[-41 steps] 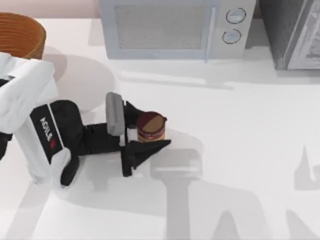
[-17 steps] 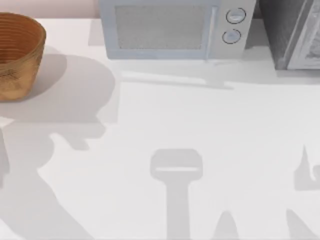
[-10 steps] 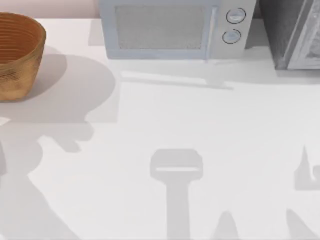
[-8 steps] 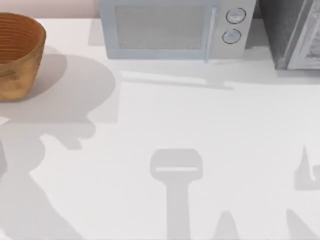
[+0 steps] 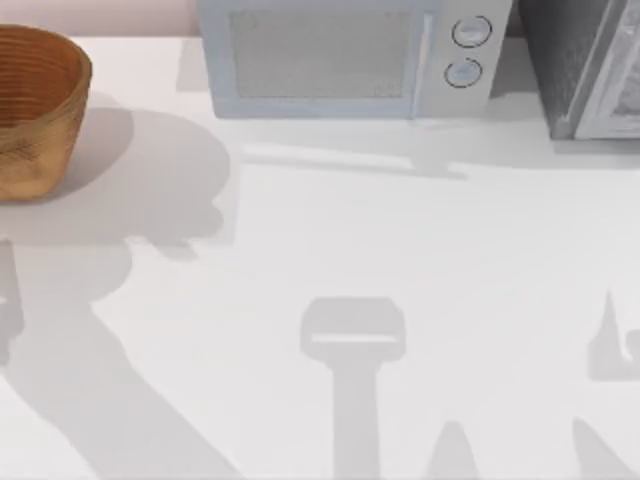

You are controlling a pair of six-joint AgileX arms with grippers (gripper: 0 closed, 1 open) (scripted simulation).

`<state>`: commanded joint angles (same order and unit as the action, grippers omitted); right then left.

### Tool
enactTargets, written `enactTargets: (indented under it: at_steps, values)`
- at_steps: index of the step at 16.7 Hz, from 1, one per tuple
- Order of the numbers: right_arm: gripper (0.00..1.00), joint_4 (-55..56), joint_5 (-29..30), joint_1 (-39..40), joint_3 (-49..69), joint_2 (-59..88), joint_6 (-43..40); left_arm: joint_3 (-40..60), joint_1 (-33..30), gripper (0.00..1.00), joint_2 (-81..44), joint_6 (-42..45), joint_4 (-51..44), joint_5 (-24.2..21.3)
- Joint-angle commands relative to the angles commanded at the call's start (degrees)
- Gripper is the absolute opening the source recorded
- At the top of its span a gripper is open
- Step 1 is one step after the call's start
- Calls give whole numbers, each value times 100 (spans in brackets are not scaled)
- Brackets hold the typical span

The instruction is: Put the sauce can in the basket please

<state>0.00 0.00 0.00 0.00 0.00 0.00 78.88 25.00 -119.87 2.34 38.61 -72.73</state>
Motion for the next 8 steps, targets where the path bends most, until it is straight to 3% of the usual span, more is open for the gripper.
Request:
enactTargets:
  at_steps: [4,8]
  values:
    - [100,0,0,0,0,0,0,17,-22,0,-19,-3,23,23]
    - [100,0,0,0,0,0,0,17,-22,30,-19,-3,23,23]
